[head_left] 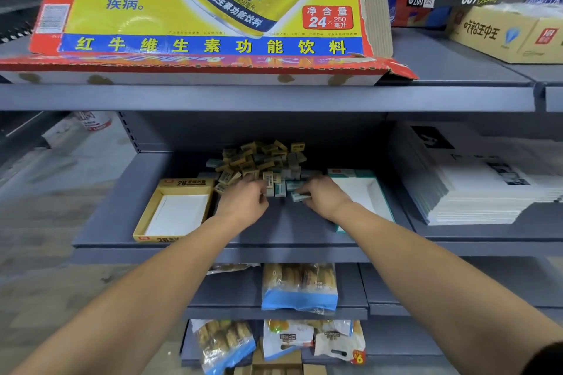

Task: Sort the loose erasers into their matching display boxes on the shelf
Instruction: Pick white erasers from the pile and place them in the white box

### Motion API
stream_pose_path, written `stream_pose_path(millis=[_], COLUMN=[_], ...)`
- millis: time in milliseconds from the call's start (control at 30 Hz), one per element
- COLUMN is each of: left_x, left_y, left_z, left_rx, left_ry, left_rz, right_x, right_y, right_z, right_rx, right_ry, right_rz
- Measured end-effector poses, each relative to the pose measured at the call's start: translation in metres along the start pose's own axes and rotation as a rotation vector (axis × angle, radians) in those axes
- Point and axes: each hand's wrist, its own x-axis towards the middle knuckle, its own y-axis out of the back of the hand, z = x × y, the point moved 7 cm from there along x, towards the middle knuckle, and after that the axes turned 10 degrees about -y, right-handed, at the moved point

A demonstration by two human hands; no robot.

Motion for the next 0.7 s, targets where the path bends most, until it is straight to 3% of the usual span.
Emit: stream_pose_path(millis=[167,533,700], left_x=[-0.011,-0.026,-0.024], left_y=[0.0,0.002,0.011], left_z=[0.002,0.01,0.009], left_rx=[-0.011,0.007,0.003], left_ry=[0.022,0.048,0.057], left_rz=[0.001,-0.025,0.021], right_x=[-0.013,-0.034,-0.041], right_y=[-0.003,-0.005,0.019], right_z=[-0.002,-0.008,-0.021], right_rx=[0.011,0.014,0.047], right_ry=[0.007,0.046,0.139], right_rz=[0.061,0.007,0.159])
